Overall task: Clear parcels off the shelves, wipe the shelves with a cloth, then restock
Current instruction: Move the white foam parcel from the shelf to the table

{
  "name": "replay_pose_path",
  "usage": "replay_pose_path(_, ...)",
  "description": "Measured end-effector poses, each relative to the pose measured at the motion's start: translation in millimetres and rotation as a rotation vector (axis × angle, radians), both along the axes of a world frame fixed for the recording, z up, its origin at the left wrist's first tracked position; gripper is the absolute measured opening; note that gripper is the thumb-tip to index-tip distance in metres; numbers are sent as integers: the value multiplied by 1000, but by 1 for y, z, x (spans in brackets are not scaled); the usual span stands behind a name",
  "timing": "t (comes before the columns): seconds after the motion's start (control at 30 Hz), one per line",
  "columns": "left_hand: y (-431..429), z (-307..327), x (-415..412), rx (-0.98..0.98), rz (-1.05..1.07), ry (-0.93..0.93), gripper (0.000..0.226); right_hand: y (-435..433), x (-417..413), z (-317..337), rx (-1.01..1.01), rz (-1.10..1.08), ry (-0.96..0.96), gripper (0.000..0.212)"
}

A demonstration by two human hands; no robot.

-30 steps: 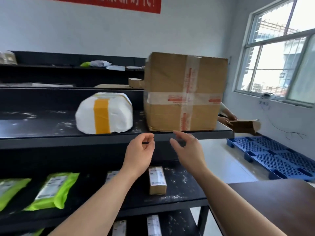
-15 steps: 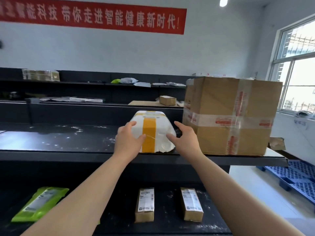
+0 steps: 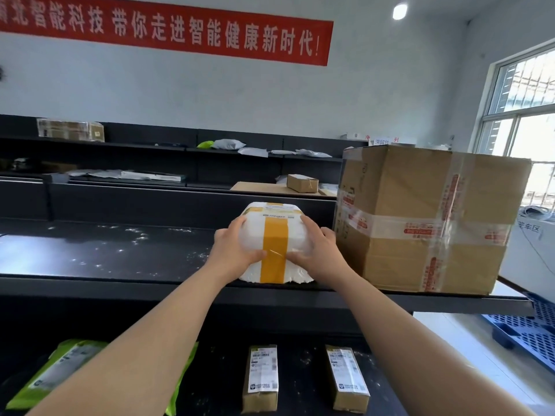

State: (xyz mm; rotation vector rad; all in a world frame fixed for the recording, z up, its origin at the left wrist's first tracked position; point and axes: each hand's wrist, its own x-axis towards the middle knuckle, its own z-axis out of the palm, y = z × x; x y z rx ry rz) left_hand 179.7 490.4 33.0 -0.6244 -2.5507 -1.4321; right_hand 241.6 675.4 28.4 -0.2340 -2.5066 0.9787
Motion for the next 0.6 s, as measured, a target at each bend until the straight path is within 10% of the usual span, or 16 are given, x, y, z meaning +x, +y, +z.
replay_pose_path(0.6,-11,-4,24,19,0,91,82,-16,36,4,22,5,63,75)
